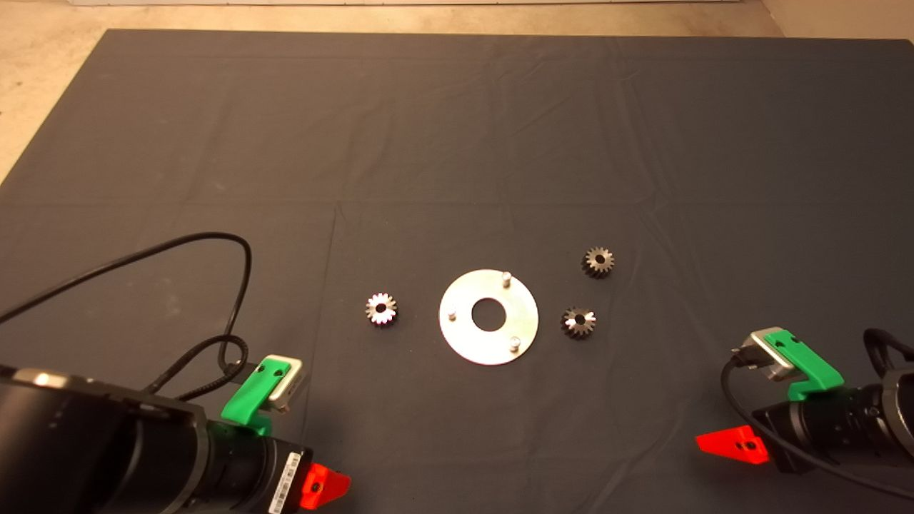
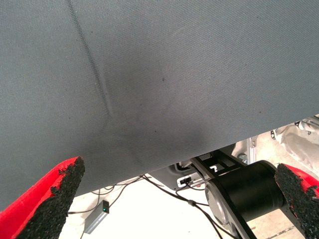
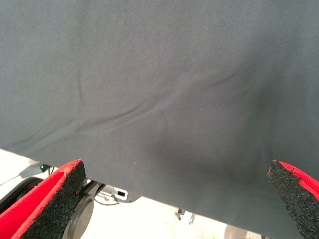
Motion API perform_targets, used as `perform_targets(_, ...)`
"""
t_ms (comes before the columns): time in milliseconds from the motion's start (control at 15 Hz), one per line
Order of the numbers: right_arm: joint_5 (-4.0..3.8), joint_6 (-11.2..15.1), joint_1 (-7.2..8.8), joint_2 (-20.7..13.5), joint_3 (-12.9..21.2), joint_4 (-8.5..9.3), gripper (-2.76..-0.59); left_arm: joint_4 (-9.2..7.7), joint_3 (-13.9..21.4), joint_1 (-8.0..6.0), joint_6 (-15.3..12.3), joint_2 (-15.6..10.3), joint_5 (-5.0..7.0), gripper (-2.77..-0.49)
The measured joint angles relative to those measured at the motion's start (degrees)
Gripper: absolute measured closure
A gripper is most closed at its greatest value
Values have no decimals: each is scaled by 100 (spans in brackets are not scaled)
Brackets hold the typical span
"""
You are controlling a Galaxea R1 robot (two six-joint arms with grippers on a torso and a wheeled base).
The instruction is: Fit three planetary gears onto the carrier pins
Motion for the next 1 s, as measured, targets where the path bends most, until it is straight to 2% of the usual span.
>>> perform_targets(467,5,-2,13,17,0,7,-275,0,0,2,0,24,-11,-276)
perform_targets(533,2,0,113,50,0,19,-275,0,0,2,0,49,-12,-276)
perform_targets(600,-9,-2,328,93,0,44,-275,2,0,2,0,78,-17,-276)
perform_targets(667,-41,0,663,141,-2,96,-275,0,0,0,0,101,-12,-276)
perform_targets(800,-196,0,1463,343,-94,306,-275,2,0,-11,0,352,-17,-276)
perform_targets(933,-268,8,1923,706,-234,456,-275,2,0,-12,0,457,-30,-276)
perform_targets(1000,-279,33,1974,866,-265,549,-275,2,0,-12,0,466,-28,-276)
